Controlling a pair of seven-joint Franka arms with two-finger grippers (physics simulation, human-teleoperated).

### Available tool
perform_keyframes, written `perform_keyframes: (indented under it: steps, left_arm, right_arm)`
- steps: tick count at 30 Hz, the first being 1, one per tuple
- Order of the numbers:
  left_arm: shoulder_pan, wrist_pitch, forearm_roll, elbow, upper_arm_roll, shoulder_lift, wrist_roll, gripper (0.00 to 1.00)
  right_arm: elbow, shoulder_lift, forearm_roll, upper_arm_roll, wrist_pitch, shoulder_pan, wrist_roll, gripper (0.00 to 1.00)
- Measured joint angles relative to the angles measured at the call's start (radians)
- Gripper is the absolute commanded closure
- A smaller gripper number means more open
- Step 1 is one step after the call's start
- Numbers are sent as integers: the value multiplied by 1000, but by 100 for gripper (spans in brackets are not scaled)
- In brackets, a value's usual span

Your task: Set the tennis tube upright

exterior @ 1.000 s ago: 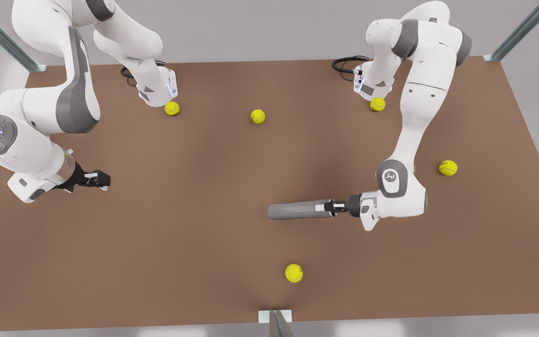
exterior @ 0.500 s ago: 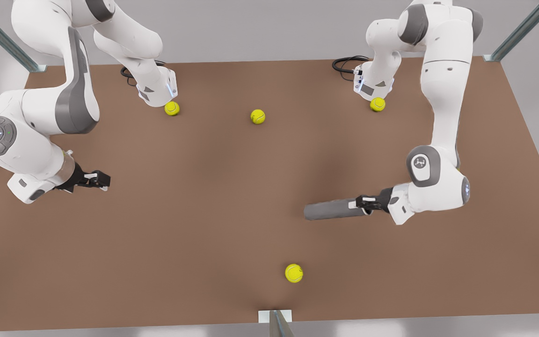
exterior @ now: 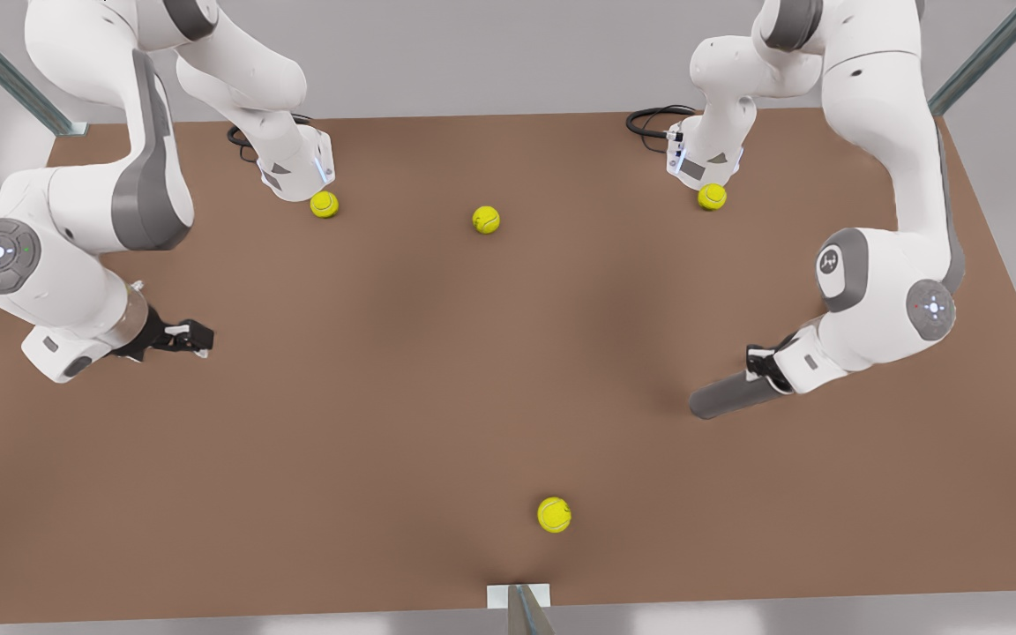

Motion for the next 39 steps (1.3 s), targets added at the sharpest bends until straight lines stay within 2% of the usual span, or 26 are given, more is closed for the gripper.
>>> perform_keyframes:
  steps: [7, 24, 25, 26, 39]
  left_arm:
    - [-3, -20, 173, -7, -2, 7, -70, 79]
    - [-1, 23, 203, -8, -2, 84, -75, 79]
    - [-1, 23, 203, -8, -2, 85, -70, 13]
    - [0, 23, 201, -8, -2, 85, -70, 0]
    - [-2, 20, 196, 1, -2, 72, -75, 0]
  right_arm:
    - [1, 0, -2, 0, 0, 4, 0, 0]
    - [3, 1, -4, 0, 3, 5, -2, 0]
    - [4, 1, -4, 0, 3, 3, -3, 0]
    - [3, 2, -2, 0, 3, 5, -2, 0]
    - [1, 1, -2, 0, -2, 23, -4, 0]
